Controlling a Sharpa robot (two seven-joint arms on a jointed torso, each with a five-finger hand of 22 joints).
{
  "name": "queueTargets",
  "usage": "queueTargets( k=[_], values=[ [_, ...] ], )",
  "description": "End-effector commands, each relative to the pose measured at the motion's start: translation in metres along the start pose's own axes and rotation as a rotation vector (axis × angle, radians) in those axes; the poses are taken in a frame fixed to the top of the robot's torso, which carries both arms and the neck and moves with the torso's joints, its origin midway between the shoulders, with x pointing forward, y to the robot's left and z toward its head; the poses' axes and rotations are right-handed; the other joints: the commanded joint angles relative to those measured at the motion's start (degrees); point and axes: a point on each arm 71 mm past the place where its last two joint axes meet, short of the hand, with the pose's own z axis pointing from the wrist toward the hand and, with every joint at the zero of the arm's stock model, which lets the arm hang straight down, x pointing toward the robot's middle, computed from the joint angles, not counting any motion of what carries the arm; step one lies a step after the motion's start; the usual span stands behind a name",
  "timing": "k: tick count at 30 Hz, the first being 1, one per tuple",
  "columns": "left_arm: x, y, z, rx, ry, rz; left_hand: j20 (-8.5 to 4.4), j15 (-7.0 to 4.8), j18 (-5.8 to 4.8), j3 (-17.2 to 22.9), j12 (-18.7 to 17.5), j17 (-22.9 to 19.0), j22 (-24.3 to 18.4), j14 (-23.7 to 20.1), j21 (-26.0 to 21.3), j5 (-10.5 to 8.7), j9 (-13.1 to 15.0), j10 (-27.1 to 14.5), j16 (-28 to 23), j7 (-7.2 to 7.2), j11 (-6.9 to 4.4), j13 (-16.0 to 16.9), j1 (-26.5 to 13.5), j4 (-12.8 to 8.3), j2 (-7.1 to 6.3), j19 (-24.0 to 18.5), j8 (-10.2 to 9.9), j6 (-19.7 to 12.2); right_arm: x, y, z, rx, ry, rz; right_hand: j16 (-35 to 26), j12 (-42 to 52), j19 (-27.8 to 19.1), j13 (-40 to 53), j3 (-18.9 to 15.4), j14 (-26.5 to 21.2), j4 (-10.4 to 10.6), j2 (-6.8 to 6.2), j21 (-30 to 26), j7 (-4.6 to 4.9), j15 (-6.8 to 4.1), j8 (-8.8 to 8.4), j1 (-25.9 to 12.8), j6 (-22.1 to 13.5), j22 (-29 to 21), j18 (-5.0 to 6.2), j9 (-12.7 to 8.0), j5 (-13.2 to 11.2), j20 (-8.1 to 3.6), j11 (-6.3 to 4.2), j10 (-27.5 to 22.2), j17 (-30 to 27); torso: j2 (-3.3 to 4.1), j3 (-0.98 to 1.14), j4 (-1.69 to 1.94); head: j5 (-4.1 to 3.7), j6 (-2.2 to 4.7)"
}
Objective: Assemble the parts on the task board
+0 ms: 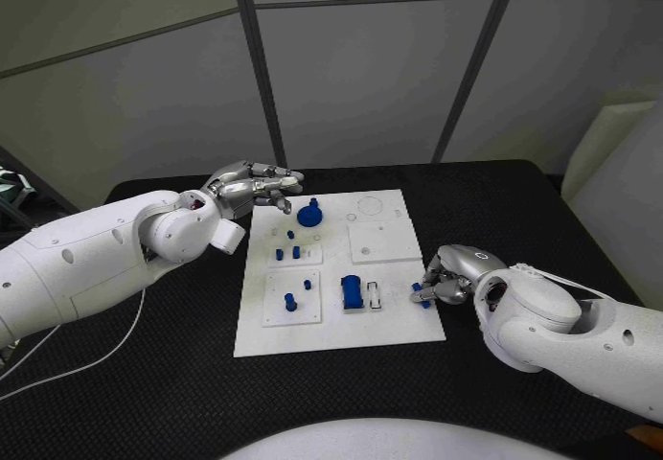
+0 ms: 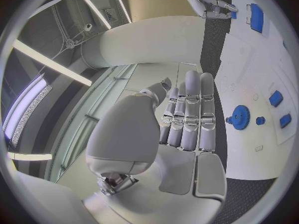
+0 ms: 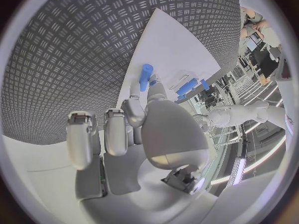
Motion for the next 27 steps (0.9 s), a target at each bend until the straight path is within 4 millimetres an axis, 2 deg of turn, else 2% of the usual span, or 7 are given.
queueTargets(
  k=[1, 5, 10, 15, 22, 27],
  values=[
    [0.001, -0.001, 0.0, 0.004, 0.011, -0.002, 0.02, 0.19, -0.76, -0.2, -0.4, 0.0, 0.0, -0.3, -0.4, -0.19, 0.1, -0.3, -0.2, 0.0, -0.02, 0.1, -0.3, 0.1, 0.02, -0.2, -0.3, -0.2, 0.011, -0.002, -0.001, 0.035, 0.062, -0.068, 0.1, -0.2, 5.8, 0.0, 0.9, 3.4, -1.7, 1.18, 0.2, -0.16, -0.42, -0.35, 3.0, 0.3, 15.1, -0.86, -0.7, 3.6, -0.35, -0.57, -0.2, 1.7, 0.0, 0.0, 0.0, 0.11, -0.06],
    [0.001, -0.001, 0.0, 0.004, 0.012, -0.002, 0.03, 0.2, -0.75, -0.2, -0.4, 0.0, -0.1, -0.3, -0.4, -0.18, 0.1, -0.3, -0.3, -0.01, -0.02, 0.1, -0.4, 0.1, 0.12, -0.2, -0.3, -0.2, 0.009, 0.001, -0.001, 0.029, 0.025, -0.045, 0.3, -0.2, 5.8, 0.2, 2.4, 3.4, -3.8, 3.41, 0.2, -0.46, -0.67, -0.32, 6.0, 0.8, 15.1, -0.86, -1.3, 7.3, -0.62, -0.91, -0.3, 2.1, -0.02, 0.0, -0.03, 0.15, -0.1],
    [0.001, -0.001, 0.0, 0.004, 0.013, -0.002, 0.03, 0.2, -0.75, -0.2, -0.4, 0.0, -0.1, -0.3, -0.4, -0.18, 0.1, -0.3, -0.3, -0.01, -0.02, 0.1, -0.4, 0.1, 0.12, -0.2, -0.3, -0.2, 0.005, 0.006, -0.005, 0.017, -0.012, 0.076, 0.5, -0.1, 5.8, 0.3, 2.8, 3.5, -4.5, 4.66, 0.2, -0.58, -0.73, -0.34, 5.9, 0.9, 15.1, -0.86, -1.8, 9.5, -0.7, -0.95, -0.1, 2.4, -0.07, 0.03, -0.04, 0.36, -0.08],
    [0.001, -0.001, 0.0, 0.004, 0.013, -0.002, 0.03, 0.2, -0.75, -0.2, -0.4, 0.0, -0.1, -0.3, -0.4, -0.18, 0.1, -0.3, -0.3, -0.01, -0.02, 0.1, -0.4, 0.1, 0.12, -0.2, -0.3, -0.2, 0.004, 0.009, -0.01, 0.017, -0.004, 0.237, 0.2, -0.8, 5.8, -0.2, 2.9, 3.4, -4.6, 5.21, 0.2, -0.49, -0.7, -0.41, 5.4, 0.7, 15.1, -0.86, -2.1, 10.1, -0.69, -0.87, -0.3, 2.0, -0.08, -0.06, 0.06, 0.26, 0.06],
    [0.001, -0.001, 0.0, 0.004, 0.012, -0.002, 0.03, 0.2, -0.75, -0.2, -0.4, 0.0, -0.1, -0.3, -0.4, -0.18, 0.1, -0.3, -0.3, -0.01, -0.02, 0.1, -0.4, 0.1, 0.12, -0.2, -0.3, -0.2, 0.003, 0.019, -0.014, -0.001, -0.008, 0.363, 0.5, -0.3, 5.8, 0.1, 2.8, 3.5, -4.6, 5.55, 0.2, -0.53, -0.7, -0.29, 4.9, 0.9, 15.1, -0.86, -2.2, 10.3, -0.69, -0.9, -0.1, 2.4, 0.02, -0.02, 0.0, 0.4, 0.16],
    [0.001, -0.002, -0.001, 0.004, 0.012, -0.002, 0.04, 0.19, -0.74, -0.1, -0.4, 0.0, -0.1, -0.3, -0.5, -0.17, 0.1, -0.3, -0.3, -0.02, -0.04, 0.1, -0.4, 0.1, 0.17, -0.1, -0.3, -0.2, 0.003, 0.028, -0.016, -0.019, -0.009, 0.428, 0.6, 0.0, 5.8, 0.4, 1.9, 3.6, -3.7, 5.72, 0.2, -0.53, -0.67, -0.26, 2.5, 1.2, 15.1, -0.86, -2.5, 10.0, -0.68, -0.88, 0.3, 2.6, 0.01, -0.02, 0.05, 0.5, 0.38]
  ],
)
